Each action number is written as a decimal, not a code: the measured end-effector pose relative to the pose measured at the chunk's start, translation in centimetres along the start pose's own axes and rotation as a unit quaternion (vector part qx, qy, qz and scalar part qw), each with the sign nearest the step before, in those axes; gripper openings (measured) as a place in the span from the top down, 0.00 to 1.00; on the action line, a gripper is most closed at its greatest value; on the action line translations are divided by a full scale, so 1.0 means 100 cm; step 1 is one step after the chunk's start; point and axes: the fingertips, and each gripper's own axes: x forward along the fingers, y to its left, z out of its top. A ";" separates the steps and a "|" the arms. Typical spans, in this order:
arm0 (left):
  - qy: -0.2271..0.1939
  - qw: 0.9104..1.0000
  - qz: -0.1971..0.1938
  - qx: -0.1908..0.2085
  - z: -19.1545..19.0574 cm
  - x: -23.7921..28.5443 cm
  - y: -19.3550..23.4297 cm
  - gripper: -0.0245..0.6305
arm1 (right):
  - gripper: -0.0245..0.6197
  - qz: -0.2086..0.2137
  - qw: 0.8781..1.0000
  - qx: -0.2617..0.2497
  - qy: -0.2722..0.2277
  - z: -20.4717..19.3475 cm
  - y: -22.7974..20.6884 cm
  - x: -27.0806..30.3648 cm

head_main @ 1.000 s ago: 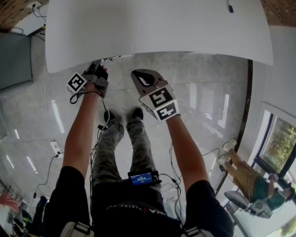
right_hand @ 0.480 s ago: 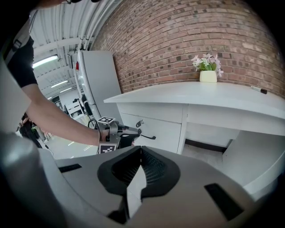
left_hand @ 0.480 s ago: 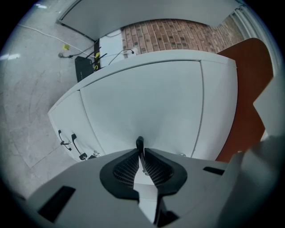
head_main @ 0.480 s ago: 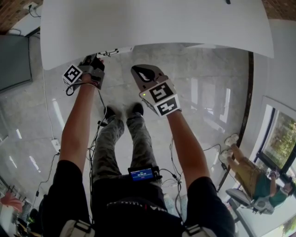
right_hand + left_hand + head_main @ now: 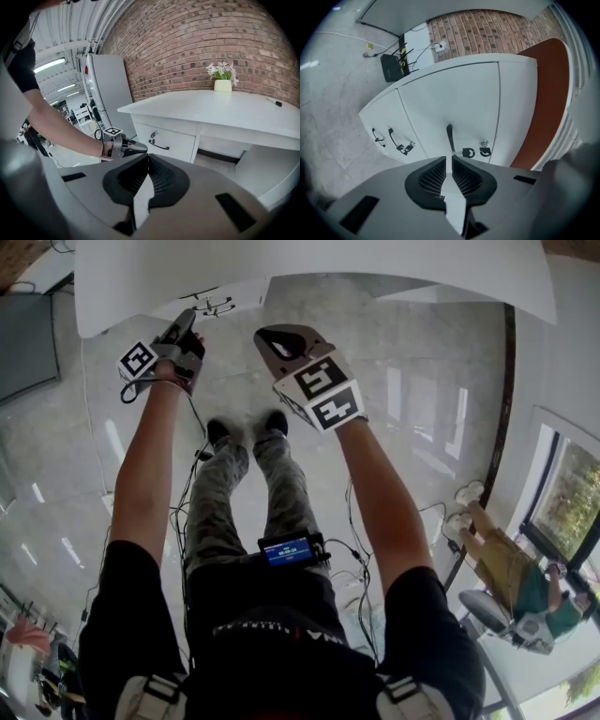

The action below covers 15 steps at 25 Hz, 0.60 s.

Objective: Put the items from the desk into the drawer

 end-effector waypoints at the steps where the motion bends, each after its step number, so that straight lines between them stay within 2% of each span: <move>1: -0.001 1.000 -0.002 0.002 -0.005 -0.005 -0.002 0.91 | 0.94 0.001 1.000 -0.001 0.000 0.001 0.003 -0.004; 5: -0.004 1.000 -0.012 0.024 -0.021 -0.031 -0.023 0.90 | 0.94 -0.001 1.000 -0.004 0.001 0.007 0.012 -0.023; 9: 0.005 0.998 -0.036 0.056 -0.034 -0.059 -0.068 0.84 | 0.94 -0.005 1.000 0.000 -0.004 0.025 0.025 -0.048; 13: 0.035 0.986 -0.090 0.138 -0.055 -0.080 -0.143 0.80 | 0.94 -0.007 1.000 0.001 -0.012 0.048 0.039 -0.075; 15: 0.042 0.979 -0.111 0.164 -0.064 -0.092 -0.183 0.80 | 0.94 -0.008 1.000 0.000 -0.015 0.058 0.046 -0.090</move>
